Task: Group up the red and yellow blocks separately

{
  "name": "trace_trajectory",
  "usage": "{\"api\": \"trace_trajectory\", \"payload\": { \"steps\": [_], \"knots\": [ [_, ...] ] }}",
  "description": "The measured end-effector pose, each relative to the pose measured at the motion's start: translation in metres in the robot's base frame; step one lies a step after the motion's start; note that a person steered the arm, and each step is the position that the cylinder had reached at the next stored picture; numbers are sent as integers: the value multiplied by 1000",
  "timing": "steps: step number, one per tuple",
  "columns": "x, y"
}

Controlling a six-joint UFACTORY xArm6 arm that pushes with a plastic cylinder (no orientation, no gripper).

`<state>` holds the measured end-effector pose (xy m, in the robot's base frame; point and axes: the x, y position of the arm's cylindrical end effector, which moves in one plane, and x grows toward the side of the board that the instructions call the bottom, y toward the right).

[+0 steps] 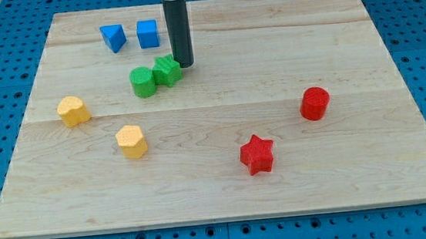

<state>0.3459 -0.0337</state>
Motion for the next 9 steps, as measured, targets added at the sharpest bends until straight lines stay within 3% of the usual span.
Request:
{"api": "trace_trajectory", "payload": {
  "steps": [2,3,5,6,7,9],
  "knots": [
    [12,172],
    [66,200],
    [148,144],
    [160,173],
    [193,159],
    [169,152]
  ]
}}
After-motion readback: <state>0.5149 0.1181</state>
